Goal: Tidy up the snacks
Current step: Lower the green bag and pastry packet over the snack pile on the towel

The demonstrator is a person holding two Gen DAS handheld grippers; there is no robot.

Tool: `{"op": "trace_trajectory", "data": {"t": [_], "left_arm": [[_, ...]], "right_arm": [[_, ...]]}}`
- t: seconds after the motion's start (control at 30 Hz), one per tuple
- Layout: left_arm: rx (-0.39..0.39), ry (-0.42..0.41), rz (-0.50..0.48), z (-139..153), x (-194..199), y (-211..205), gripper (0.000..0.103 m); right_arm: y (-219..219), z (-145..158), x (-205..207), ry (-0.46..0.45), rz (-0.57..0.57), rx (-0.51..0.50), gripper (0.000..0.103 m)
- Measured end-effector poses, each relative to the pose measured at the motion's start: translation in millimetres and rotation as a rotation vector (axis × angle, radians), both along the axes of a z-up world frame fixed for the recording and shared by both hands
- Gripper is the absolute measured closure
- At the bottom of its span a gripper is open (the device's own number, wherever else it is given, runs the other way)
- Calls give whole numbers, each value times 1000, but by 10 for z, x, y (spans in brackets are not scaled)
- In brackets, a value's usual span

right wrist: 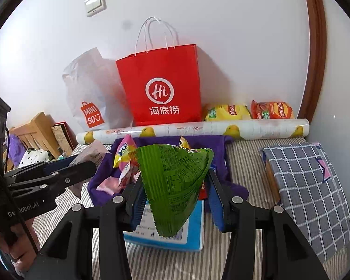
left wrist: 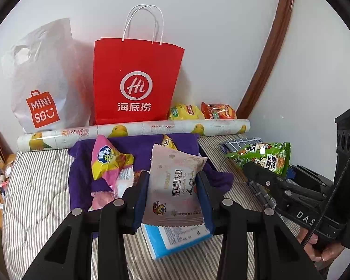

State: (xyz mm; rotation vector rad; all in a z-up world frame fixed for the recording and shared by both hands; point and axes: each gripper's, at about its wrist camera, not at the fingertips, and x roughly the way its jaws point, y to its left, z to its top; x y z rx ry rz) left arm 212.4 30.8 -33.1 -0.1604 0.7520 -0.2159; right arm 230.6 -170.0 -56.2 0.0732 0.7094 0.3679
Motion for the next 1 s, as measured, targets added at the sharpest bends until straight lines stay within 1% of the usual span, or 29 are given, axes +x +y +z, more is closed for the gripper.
{"op": "trace_trajectory", "data": {"t": [0.2,0.4,0.53,0.67,0.83,1.0], "left_arm": [[1,11,25,-92,200,105,64],[25,10,42,-142,401,188,64],[32,17,70,-223,521,279,64],[11,41,90,-331,624,369,64],[-5,62,110,-459,753,410,64],[0,86,117,-621,882,367,64]], "right_arm": [[38,-52,283,4,3,2,56],[133,-68,547,-2,1,3,56],[197,-98,715,-17,-3,-17,56],[209,-228,919,5,-20,-26,56],[165,-399,1104,27,-25,4,56],[116,-674,1216,72,-24,37,56]]}}
